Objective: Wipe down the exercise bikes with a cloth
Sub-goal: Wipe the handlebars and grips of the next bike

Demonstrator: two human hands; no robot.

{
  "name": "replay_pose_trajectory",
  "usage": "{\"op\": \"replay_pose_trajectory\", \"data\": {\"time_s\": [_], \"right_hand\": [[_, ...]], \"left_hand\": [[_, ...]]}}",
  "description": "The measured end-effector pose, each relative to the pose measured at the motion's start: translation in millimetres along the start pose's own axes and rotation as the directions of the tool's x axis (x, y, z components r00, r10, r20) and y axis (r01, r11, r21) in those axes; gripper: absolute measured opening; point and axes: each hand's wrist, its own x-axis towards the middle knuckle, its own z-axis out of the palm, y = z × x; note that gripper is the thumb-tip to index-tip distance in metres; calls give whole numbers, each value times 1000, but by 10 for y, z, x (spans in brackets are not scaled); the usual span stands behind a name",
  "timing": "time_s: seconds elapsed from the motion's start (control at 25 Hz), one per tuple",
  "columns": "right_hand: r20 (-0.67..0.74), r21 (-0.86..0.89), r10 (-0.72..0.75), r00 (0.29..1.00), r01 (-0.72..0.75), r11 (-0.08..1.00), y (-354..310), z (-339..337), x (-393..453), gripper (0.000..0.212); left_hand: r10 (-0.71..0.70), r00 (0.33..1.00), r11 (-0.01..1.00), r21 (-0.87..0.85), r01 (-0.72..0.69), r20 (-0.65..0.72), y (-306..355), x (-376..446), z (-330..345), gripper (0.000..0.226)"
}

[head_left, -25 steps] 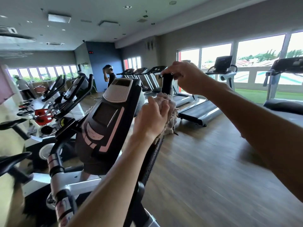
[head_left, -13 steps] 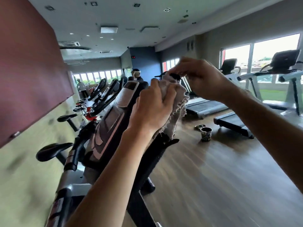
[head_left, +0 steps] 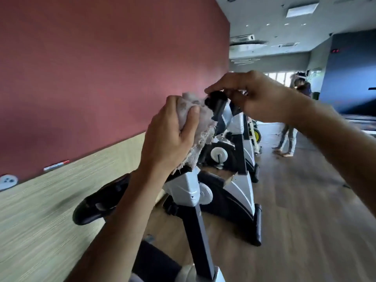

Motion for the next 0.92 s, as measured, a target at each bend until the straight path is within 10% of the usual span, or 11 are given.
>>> {"op": "replay_pose_trajectory", "data": {"time_s": [0.52, 0.92], "right_hand": [[-30, 211, -299, 954, 298, 931, 525, 91, 92, 39], [-145, 406, -597, 789, 598, 691, 972, 265, 427, 30]], "left_hand": [[-97, 944, 852, 463, 243, -315, 592, -145, 741, 54], [76, 821, 533, 719, 446, -566, 450, -380, 1223, 65]]}}
